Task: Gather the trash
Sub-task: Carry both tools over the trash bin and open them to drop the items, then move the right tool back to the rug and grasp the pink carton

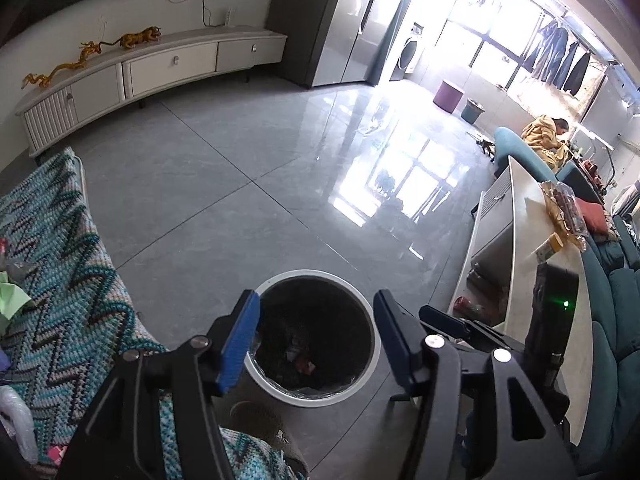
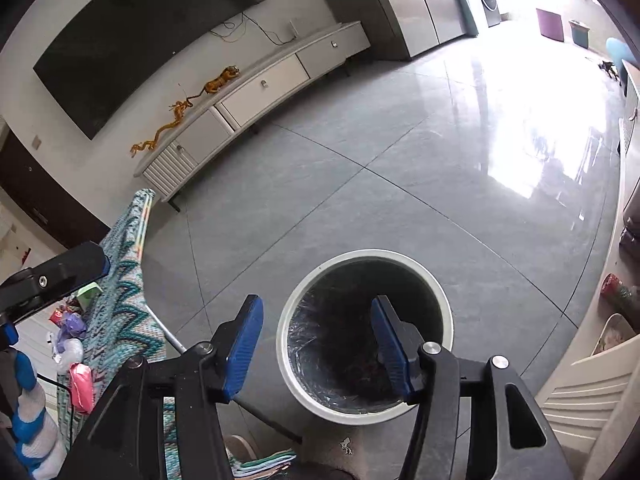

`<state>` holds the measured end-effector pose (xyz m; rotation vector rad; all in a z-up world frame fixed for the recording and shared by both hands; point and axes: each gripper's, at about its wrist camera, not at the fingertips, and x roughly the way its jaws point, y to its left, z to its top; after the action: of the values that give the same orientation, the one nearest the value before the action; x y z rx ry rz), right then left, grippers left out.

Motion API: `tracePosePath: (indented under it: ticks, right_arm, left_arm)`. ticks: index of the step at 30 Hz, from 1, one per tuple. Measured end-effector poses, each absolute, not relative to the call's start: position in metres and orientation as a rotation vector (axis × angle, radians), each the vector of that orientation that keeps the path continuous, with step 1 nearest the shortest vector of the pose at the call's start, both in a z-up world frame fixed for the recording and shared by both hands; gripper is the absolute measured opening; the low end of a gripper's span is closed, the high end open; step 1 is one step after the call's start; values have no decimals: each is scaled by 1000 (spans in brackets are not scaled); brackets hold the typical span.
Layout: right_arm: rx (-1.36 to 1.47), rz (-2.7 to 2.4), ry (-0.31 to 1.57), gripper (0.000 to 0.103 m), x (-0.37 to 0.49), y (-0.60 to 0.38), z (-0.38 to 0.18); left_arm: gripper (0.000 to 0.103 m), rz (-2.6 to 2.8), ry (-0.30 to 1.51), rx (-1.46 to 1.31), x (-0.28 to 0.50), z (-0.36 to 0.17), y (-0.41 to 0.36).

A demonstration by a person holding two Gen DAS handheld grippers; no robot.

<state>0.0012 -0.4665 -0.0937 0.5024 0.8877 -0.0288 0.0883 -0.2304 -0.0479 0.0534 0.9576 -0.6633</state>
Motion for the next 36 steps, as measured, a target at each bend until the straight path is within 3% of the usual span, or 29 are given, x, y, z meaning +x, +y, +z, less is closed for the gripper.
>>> tracePosePath:
  ticks: [11,23,36]
  right_arm:
    - [399,67,711,55,-45,-409,9]
    - [264,218,611,55,-67,-301,91]
    - [148,346,699,58,-41,-216,81]
  left_arm:
    - [57,-535,770,50,45,22,-125]
    - [57,-288,622,-51,-1,58,81]
    - [58,-30,640,-245,-5,23,239]
